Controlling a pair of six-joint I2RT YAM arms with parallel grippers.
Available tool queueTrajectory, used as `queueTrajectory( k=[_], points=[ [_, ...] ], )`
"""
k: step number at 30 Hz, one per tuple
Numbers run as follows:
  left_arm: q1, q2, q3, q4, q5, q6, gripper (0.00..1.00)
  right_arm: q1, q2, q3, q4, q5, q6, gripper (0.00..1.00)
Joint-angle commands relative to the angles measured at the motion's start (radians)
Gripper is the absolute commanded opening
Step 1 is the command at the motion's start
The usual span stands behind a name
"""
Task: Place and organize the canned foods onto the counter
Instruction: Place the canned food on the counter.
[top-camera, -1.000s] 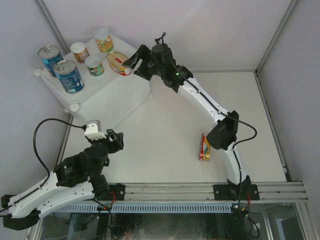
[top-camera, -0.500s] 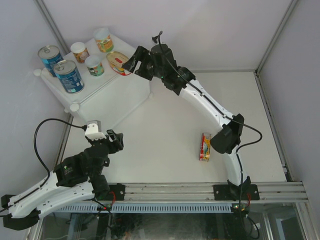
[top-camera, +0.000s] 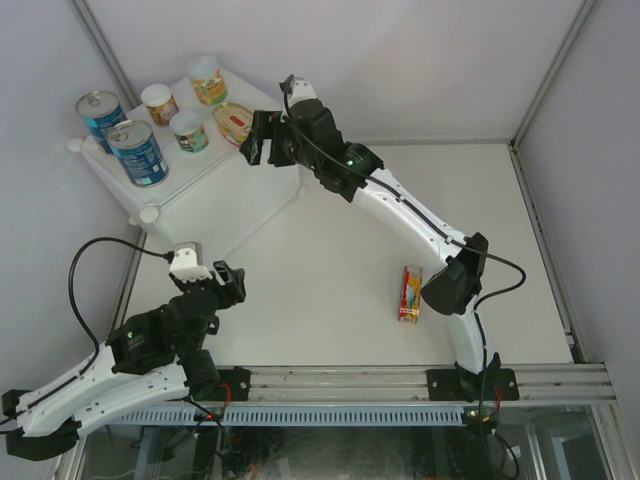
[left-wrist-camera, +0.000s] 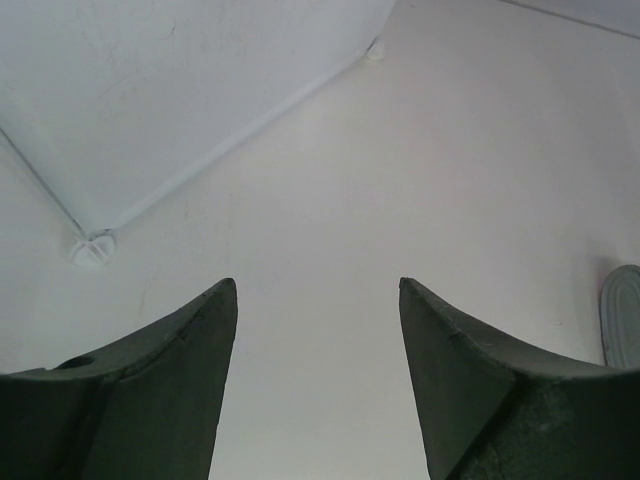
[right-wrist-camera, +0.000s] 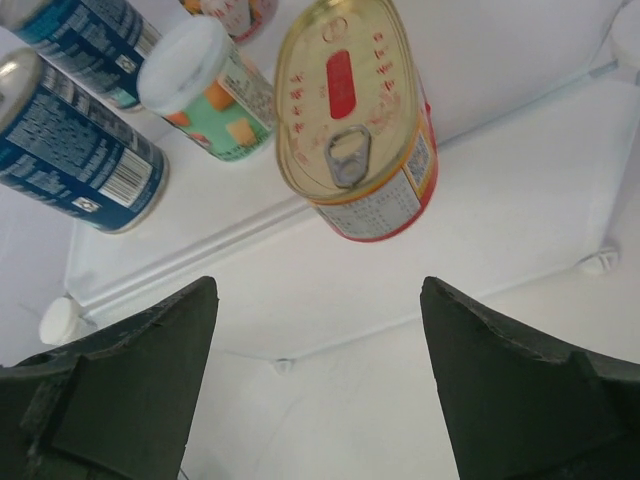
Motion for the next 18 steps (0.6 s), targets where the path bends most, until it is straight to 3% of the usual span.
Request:
queueTrajectory(
  k=[1,13,18],
  points=[
    [-0.004,-0.011,0.053,-0.006,-0.028,-0.001,0.70,-0.016,-0.080,-0.071,0.089,-0.005,0.047,0.82],
    [-0.004,-0.023,0.044,-0.006,-0.038,0.008,0.70,-0.086,-0.159,-0.344,0.441,-0.206,0.598,0.84],
    [-0.004,-0.024,0.043,-0.006,-0.039,0.011,0.70,-0.091,-0.132,-0.348,0.513,-0.223,0.715,0.86]
  ],
)
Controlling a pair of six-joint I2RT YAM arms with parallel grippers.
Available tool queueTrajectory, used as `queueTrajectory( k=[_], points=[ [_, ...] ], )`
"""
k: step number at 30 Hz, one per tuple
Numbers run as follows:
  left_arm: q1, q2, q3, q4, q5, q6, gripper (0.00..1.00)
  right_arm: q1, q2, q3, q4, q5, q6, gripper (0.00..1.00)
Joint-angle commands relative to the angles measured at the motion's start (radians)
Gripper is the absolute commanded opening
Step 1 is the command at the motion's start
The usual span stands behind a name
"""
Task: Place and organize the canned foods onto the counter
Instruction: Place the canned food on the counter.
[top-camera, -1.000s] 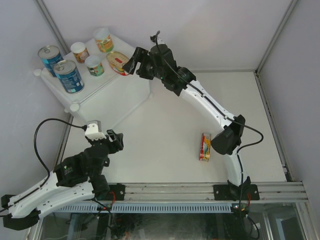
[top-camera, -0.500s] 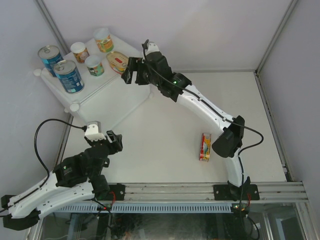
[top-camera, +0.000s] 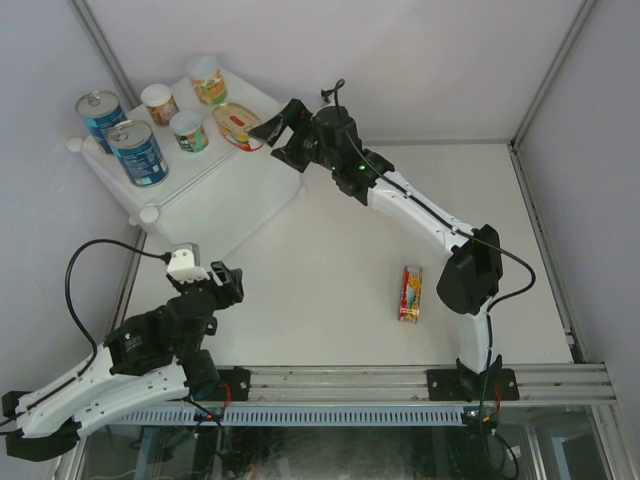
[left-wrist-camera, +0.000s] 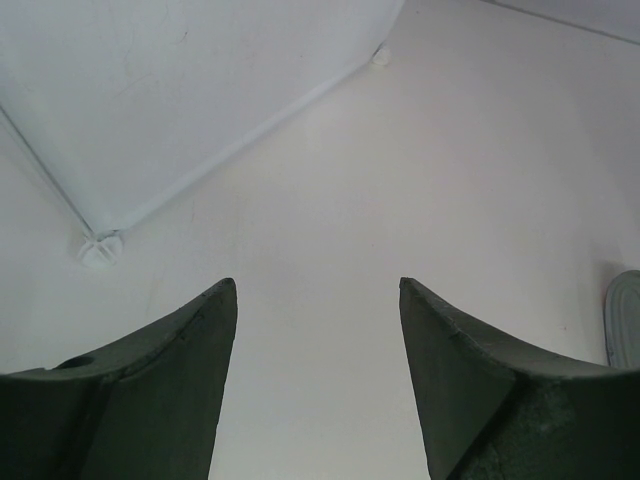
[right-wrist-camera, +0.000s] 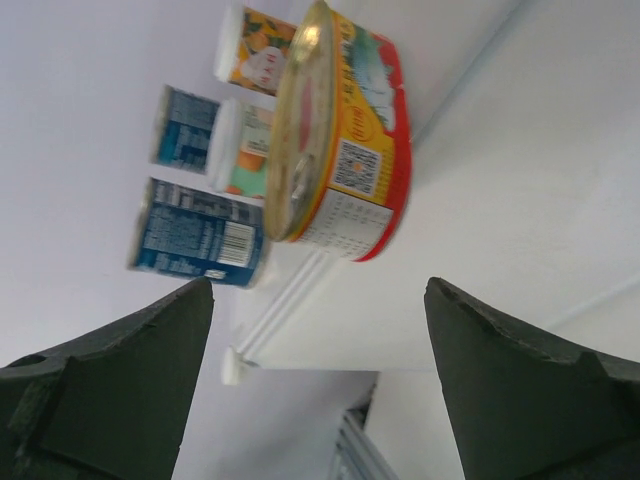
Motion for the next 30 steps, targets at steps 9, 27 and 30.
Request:
queueTrajectory(
  k=[9,27,30],
  points=[
    [-0.003,-0.019,0.042,0.007,-0.031,0.015,0.70,-0.004,0.021,0.083,0.146,-0.047,0.217,0.87],
    [-0.004,-0.030,0.035,0.005,-0.040,0.030,0.70,0.005,-0.017,-0.026,0.172,-0.032,0.241,0.86],
    [-0.003,-0.034,0.035,0.002,-0.046,0.034,0.71,0.003,-0.002,-0.009,0.173,-0.037,0.242,0.86]
  ],
)
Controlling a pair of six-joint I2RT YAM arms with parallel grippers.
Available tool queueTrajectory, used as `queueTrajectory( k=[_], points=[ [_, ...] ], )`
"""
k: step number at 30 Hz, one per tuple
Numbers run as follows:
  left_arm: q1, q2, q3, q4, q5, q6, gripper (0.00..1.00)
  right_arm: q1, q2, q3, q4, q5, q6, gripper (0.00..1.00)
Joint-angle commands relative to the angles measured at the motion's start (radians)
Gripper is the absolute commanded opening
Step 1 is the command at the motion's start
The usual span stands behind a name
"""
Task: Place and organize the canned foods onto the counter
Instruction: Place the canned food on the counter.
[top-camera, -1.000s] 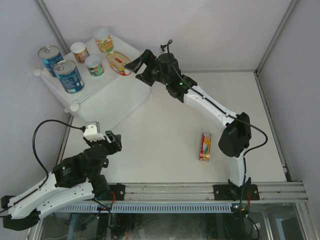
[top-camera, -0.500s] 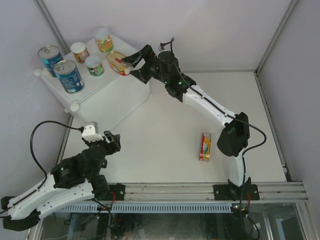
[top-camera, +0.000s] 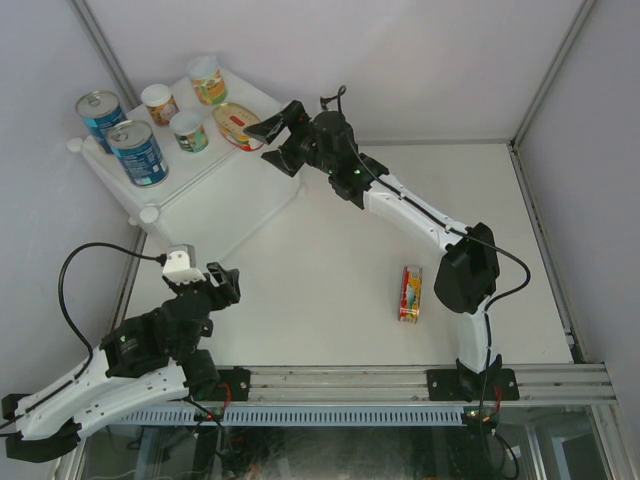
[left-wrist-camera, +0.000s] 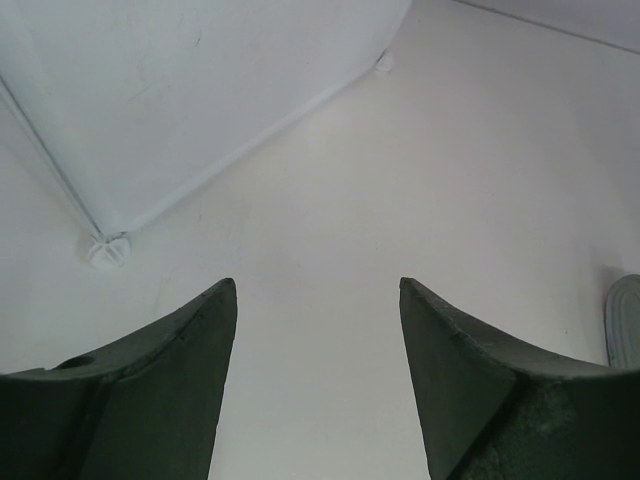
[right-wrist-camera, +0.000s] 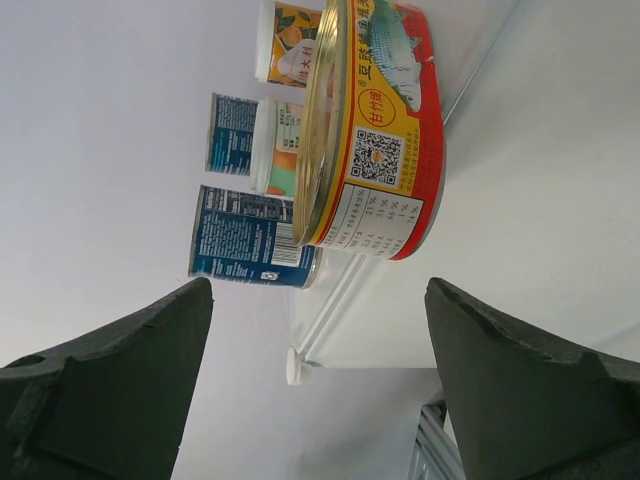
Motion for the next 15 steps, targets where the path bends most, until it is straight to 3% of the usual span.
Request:
queueTrajectory(
  k=[1,15],
  points=[
    [-0.003,-0.006,0.035,0.016,-0.038,0.027,0.70,-0.003,-0.014,0.039,0.052,0.001,0.016,0.86],
    [-0.003,-0.024,0.033,0.021,-0.056,0.037,0.71,-0.006,0.073,0.163,-0.002,-0.015,0.016,0.83]
  ],
)
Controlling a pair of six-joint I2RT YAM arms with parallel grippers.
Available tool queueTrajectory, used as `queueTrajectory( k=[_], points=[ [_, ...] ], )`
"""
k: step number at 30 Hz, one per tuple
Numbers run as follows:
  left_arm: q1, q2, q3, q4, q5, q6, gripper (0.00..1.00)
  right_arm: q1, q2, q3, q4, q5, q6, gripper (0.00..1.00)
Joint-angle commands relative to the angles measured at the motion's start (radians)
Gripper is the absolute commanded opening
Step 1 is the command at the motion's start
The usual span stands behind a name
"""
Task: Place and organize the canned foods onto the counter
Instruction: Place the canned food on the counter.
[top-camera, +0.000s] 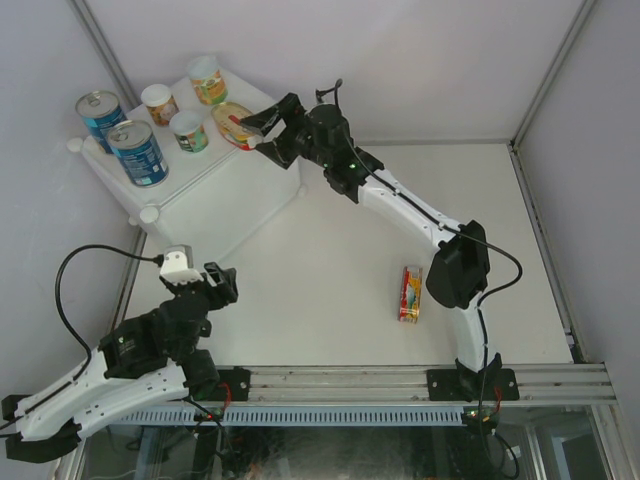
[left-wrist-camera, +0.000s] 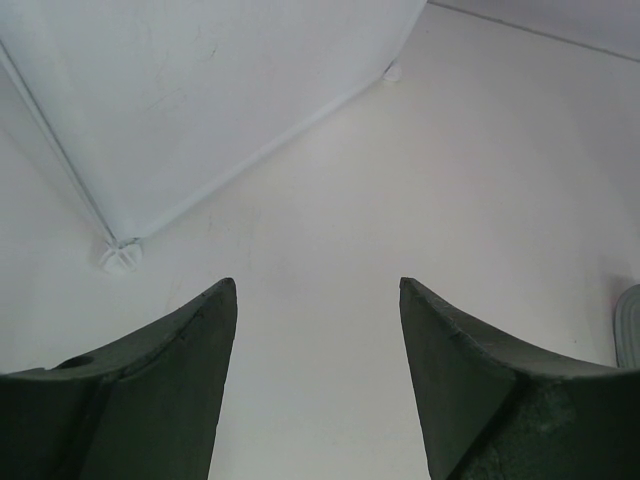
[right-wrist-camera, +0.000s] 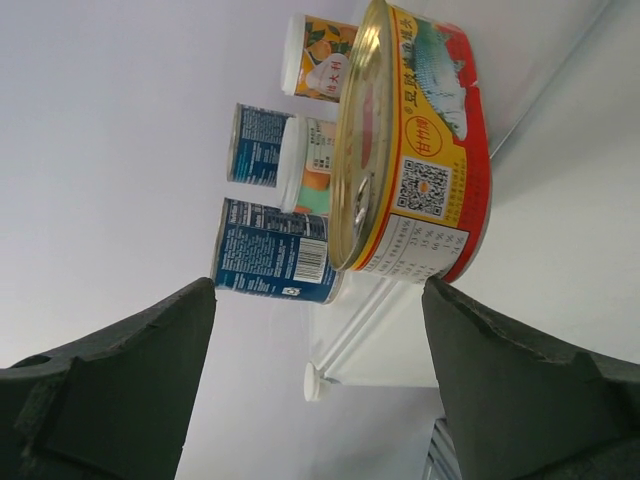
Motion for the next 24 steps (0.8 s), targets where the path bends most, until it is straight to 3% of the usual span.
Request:
queueTrajectory(
  k=[1,10,24],
  points=[
    [-0.003,-0.017,0.033,0.020,-0.032,0.019,0.71,-0.003,0.012,0.048,0.003,-0.011,0.006,0.83],
    [-0.003,-0.038,0.022,0.019,-0.036,0.040,0.71,0.012,-0.026,-0.017,0.027,-0.010,-0.010,0.82],
    [-0.003,-0.040,0.009,0.029,-0.040,0.031,0.71,-0.004,0.059,0.092,-0.010,-0.012,-0.005,0.80]
  ],
)
